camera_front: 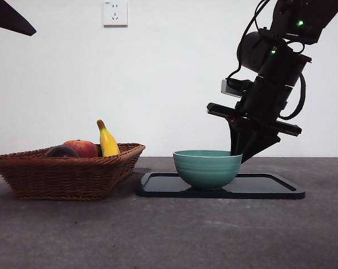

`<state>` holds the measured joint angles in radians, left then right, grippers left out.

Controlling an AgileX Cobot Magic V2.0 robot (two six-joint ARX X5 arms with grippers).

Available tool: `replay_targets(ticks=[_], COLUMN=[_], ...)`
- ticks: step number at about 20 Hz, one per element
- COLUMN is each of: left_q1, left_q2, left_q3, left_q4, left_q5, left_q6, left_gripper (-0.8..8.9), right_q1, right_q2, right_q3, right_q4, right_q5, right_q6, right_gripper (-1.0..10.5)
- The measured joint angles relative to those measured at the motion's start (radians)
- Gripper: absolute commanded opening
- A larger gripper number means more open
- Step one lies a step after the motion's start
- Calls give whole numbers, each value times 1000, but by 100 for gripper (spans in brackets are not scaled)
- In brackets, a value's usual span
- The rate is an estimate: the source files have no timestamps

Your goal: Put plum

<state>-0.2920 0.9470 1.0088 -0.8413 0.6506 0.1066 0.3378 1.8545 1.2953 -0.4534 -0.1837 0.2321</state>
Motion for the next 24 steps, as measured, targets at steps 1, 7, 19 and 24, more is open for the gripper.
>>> replay_targets(ticks=[1,7,19,24], left_q1=[0,0,0,0], left_q2=[0,0,0,0], left_q3=[0,0,0,0], left_q4=[-1,-17,-31,-32], left_q5=[0,0,0,0], left_q6=[0,0,3,8], left_gripper=[428,428,428,428], right_q1=[0,0,65,101], right_q2=[0,-42,-482,-612], right_q3=[0,37,84,42], right_q4=[8,13,-330,-392], right_q5=[0,1,-48,-24], right_q6=[0,0,-116,-132], right_gripper=[12,12,12,12])
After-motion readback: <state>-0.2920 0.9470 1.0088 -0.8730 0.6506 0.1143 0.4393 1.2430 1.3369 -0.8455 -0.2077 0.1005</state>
